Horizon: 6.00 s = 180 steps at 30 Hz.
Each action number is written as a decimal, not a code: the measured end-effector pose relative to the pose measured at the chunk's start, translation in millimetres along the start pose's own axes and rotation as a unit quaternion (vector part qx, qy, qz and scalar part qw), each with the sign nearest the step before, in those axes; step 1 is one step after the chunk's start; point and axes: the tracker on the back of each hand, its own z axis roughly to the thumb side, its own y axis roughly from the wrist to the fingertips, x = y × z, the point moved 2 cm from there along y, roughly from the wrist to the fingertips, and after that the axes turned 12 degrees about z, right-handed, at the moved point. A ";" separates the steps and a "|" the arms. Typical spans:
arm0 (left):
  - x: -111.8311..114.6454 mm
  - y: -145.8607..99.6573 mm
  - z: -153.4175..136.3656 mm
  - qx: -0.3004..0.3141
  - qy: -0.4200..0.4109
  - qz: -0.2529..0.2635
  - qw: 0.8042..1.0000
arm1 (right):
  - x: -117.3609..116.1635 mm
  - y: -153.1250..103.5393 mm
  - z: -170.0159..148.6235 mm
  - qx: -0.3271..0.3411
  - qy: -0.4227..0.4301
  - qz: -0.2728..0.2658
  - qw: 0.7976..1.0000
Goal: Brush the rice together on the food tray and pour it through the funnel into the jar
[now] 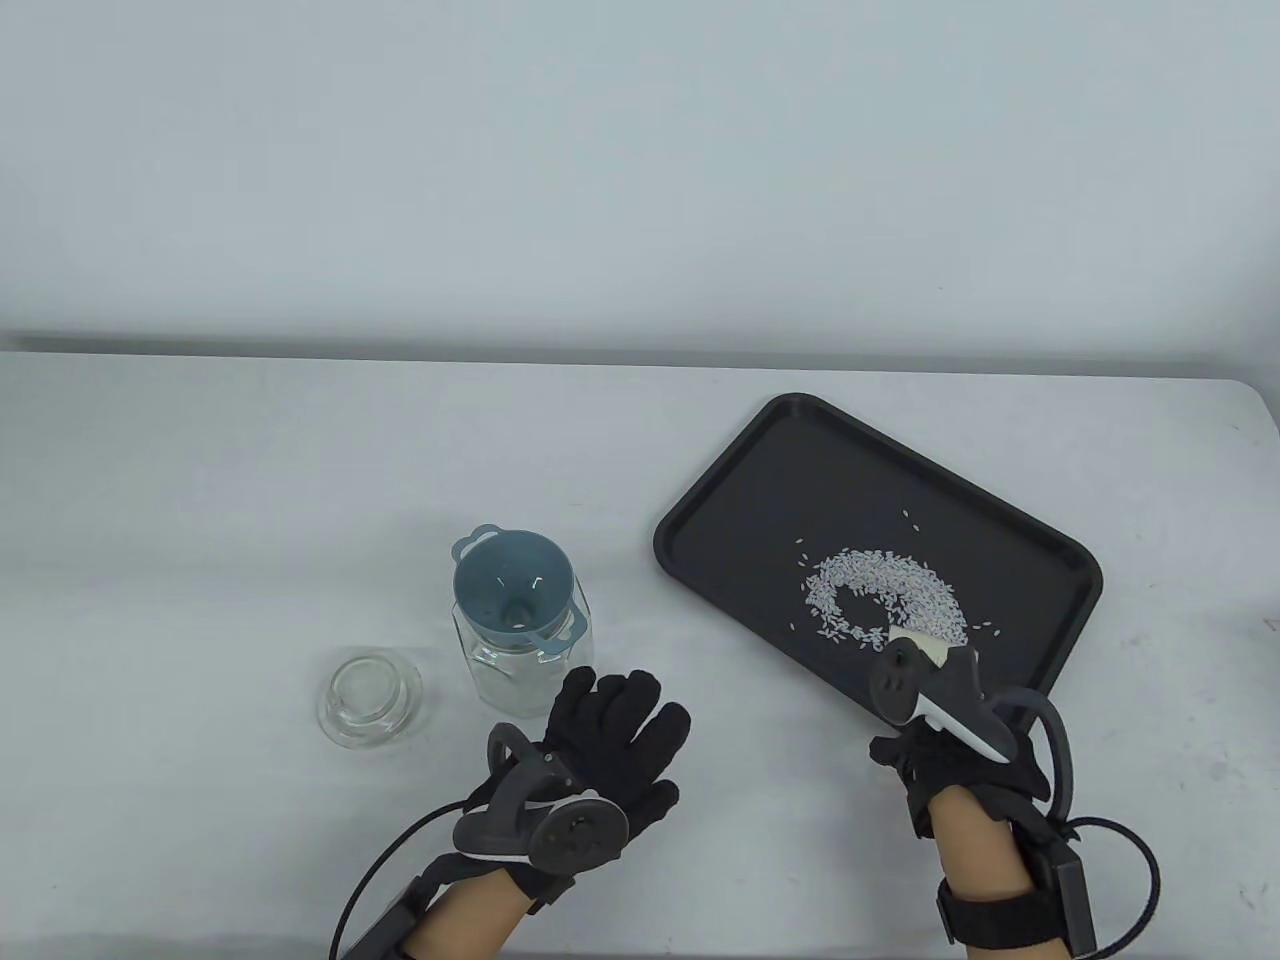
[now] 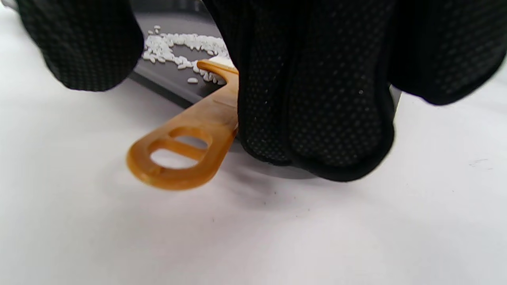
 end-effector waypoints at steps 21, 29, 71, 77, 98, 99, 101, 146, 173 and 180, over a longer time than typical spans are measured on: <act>-1.3 -1.2 -5.7 -0.010 -0.005 -0.002 1.000 | -0.6 -1.7 4.2 -0.040 -0.039 -0.020 0.998; -1.5 -1.3 -6.2 -0.012 -0.007 -0.001 1.000 | 28.2 -27.9 -17.6 -0.036 0.025 -0.157 0.987; -1.3 -1.8 -7.4 -0.012 -0.023 -0.007 1.000 | 45.8 -40.3 -47.8 0.049 0.023 -0.290 0.955; -1.4 -1.6 -6.3 -0.010 -0.024 -0.008 1.000 | 60.3 -68.8 -45.2 0.049 0.010 -0.274 0.961; 4.2 0.0 -4.9 -0.008 -0.048 -0.025 0.998 | 86.7 71.5 -15.8 -0.008 0.003 -0.286 0.958; 4.1 0.0 -4.8 -0.008 -0.049 -0.025 0.998 | 86.1 67.3 -15.1 0.000 0.003 -0.276 0.961; 3.4 -0.2 -4.2 -0.007 -0.049 -0.024 0.998 | 83.3 55.6 -13.9 0.019 -0.004 -0.257 0.966; 4.4 -2.1 -5.5 -0.020 -0.058 -0.034 0.998 | 57.4 -39.4 -13.2 0.102 -0.180 -0.198 0.958; 1.9 -1.2 -4.3 -0.020 -0.070 -0.030 0.997 | 73.4 26.4 5.2 -0.012 -0.110 -0.287 0.952; 7.3 0.8 -0.2 -0.018 -0.067 -0.043 0.997 | 65.9 -13.2 -37.4 -0.011 -0.135 -0.203 0.970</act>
